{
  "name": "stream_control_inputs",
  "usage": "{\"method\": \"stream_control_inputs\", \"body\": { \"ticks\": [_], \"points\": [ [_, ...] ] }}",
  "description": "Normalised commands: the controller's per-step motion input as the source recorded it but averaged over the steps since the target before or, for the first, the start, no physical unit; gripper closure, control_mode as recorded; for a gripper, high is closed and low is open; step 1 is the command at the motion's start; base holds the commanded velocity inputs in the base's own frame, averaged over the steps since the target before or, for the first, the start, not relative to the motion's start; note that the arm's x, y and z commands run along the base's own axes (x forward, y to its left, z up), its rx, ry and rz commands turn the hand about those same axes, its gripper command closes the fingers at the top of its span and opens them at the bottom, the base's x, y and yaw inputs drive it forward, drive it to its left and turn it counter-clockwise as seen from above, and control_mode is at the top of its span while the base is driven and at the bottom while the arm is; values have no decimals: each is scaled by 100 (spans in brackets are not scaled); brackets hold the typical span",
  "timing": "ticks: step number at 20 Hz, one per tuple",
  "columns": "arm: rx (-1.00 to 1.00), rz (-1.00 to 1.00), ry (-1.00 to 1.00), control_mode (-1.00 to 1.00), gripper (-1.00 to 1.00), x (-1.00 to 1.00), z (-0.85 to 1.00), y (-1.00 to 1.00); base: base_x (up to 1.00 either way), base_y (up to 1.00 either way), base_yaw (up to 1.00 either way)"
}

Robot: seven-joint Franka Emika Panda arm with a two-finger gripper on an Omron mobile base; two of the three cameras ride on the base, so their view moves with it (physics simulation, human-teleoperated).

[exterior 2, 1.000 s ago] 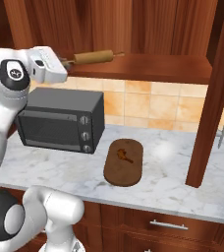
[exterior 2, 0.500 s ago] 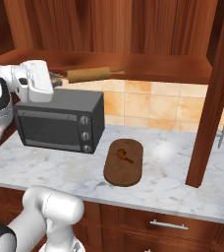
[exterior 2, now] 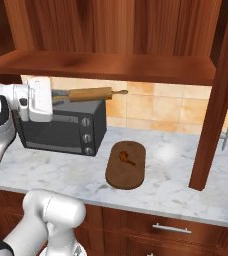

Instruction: Open the cabinet, retrieve the rolling pin, and place it next to the meat on the cutting board to prepare for tenderizing.

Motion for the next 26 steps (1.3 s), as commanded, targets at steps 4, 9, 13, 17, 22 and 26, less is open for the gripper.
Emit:
{"method": "stream_control_inputs", "body": {
  "ticks": [4, 9, 13, 17, 22, 26],
  "points": [
    [0, -5, -6, -100, 100, 6, -57, 0, 0, 0, 0],
    [-1, -6, -11, -100, 100, 23, -59, 0, 0, 0, 0],
    [0, -7, -4, -100, 100, 20, -69, -6, 0, 0, 0],
    [2, -4, 0, -100, 100, 9, -70, -8, 0, 0, 0],
    [8, -1, 0, -100, 100, 0, -63, -8, 0, 0, 0],
    [9, 0, -1, -100, 100, 1, -61, -7, 0, 0, 0]
  ]
}}
